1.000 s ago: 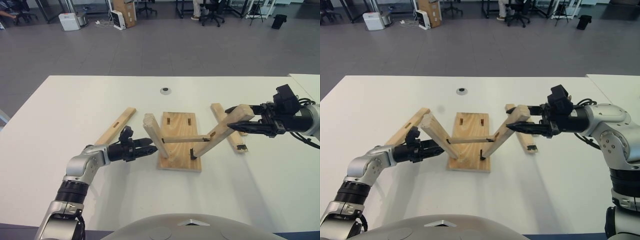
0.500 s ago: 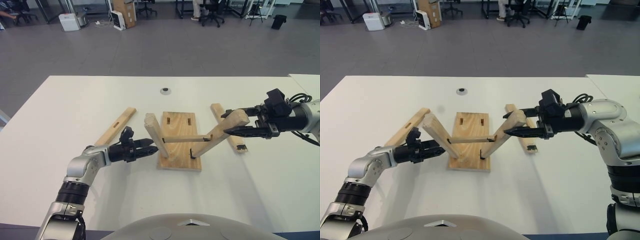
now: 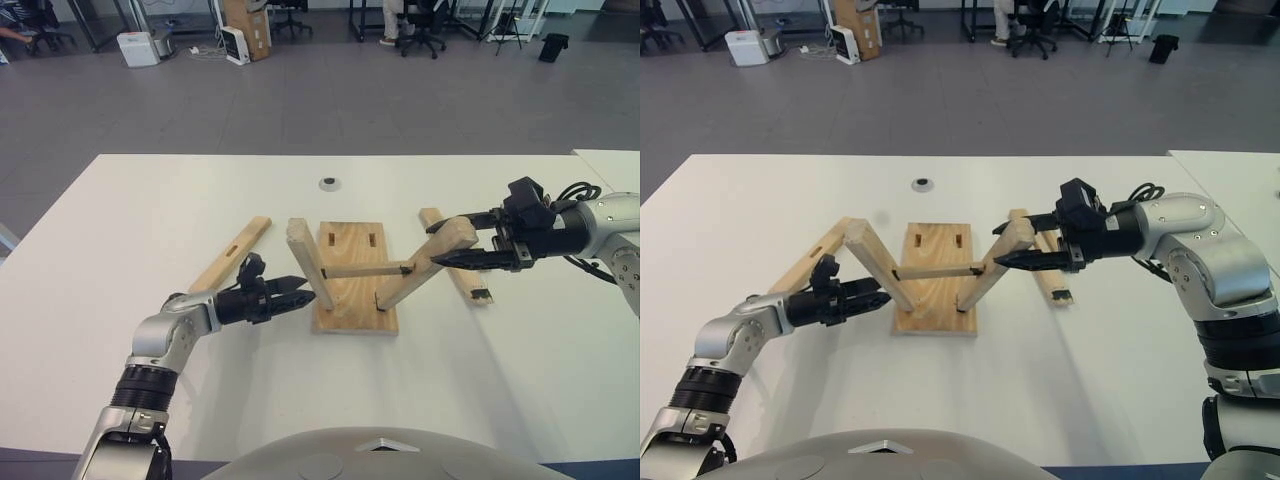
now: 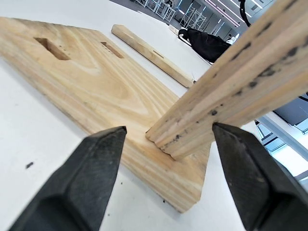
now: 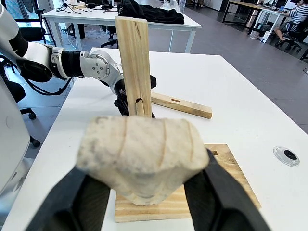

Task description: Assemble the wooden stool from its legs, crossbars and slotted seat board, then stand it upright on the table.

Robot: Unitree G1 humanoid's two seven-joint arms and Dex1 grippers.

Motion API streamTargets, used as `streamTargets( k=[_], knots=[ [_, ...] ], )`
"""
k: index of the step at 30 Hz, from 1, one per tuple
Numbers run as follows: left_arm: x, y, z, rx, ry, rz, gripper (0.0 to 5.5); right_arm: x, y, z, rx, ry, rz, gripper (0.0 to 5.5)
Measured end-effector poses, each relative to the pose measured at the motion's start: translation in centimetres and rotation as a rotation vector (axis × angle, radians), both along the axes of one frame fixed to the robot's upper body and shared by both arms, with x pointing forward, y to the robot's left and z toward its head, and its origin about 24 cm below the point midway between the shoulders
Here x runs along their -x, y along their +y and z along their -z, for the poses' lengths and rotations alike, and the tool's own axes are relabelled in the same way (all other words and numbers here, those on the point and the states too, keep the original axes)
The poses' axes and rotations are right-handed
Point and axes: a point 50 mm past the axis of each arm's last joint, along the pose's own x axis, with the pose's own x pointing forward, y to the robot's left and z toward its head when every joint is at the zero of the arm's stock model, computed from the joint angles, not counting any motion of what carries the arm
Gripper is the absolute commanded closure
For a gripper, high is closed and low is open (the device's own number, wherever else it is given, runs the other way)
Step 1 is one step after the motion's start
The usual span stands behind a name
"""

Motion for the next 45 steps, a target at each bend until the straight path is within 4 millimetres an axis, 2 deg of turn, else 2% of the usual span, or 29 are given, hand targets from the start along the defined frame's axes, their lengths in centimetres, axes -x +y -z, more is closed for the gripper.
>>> streamTargets(
  k=[11, 12, 13, 14, 15, 17, 19, 22, 25, 28, 31, 33, 34, 36, 38, 41, 44, 45],
  knots=[
    [0.1, 0.3, 0.0, -0.032, -0.027, -0.019, 2.19, 0.1, 0.8, 0.0, 0.017, 0.004, 0.05, 3.43],
    [0.1, 0.3, 0.0, -0.034, -0.028, -0.02, 2.19, 0.1, 0.8, -0.1, 0.019, 0.01, 0.056, 3.01],
    [0.1, 0.2, -0.1, -0.035, -0.032, -0.017, 2.19, 0.1, 0.9, 0.1, 0.036, 0.025, 0.082, 2.89],
    [0.3, -0.7, 0.1, -0.022, -0.025, 0.016, 2.19, 0.0, 0.8, 2.4, 0.08, 0.119, 0.153, 2.68],
    [0.6, -0.9, 0.4, -0.019, -0.013, 0.018, 2.19, -0.3, 0.3, 3.0, 0.09, 0.132, 0.201, 2.44],
    [0.8, -2.1, 0.5, 0.01, -0.012, 0.048, 2.19, -0.8, 0.2, 3.9, 0.094, 0.138, 0.258, 2.1],
    [0.8, -2.2, 0.6, 0.012, -0.013, 0.05, 2.19, -1.3, -0.4, 4.1, 0.096, 0.121, 0.305, 2.03],
    [0.8, -2.4, 0.6, 0.012, -0.019, 0.056, 2.19, -2.0, -1.2, 2.8, 0.071, 0.066, 0.357, 2.03],
    [0.8, -2.5, 0.6, 0.013, -0.021, 0.06, 2.19, -1.7, -1.9, 1.4, 0.023, 0.03, 0.349, 2.03],
    [1.0, -2.7, 0.5, 0.015, -0.029, 0.064, 2.19, -0.7, -2.6, -1.4, -0.026, -0.069, 0.336, 2.03],
    [1.6, -3.0, 0.6, 0.02, -0.021, 0.074, 2.19, -1.7, -3.5, -3.8, -0.02, -0.3, 0.546, 2.03],
    [1.6, -3.4, 0.6, 0.025, -0.024, 0.07, 2.19, -2.4, -2.5, -5.8, -0.038, -0.521, 0.667, 2.03],
    [1.7, -3.5, 0.6, 0.024, -0.022, 0.069, 2.19, -2.3, -0.9, -6.1, -0.018, -0.634, 0.677, 2.03],
    [1.6, -3.5, 0.6, 0.022, -0.023, 0.067, 2.19, -1.7, 2.9, -4.9, 0.031, -0.794, 0.644, 2.03],
    [1.6, -3.5, 0.6, 0.021, -0.025, 0.065, 2.19, -1.4, 5.0, -2.8, 0.051, -0.854, 0.679, 2.03],
    [1.6, -3.5, 0.6, 0.02, -0.027, 0.065, 2.19, -1.9, 5.1, 0.3, 0.317, -1.061, 0.758, 2.03],
    [1.7, -3.6, 0.7, 0.018, -0.024, 0.068, 2.19, -1.3, 6.0, 4.5, 0.524, -1.154, 0.658, 2.03],
    [1.6, -3.5, 0.8, 0.014, -0.022, 0.066, 2.19, -1.1, 6.4, 5.1, 0.564, -1.212, 0.618, 2.03]
  ],
)
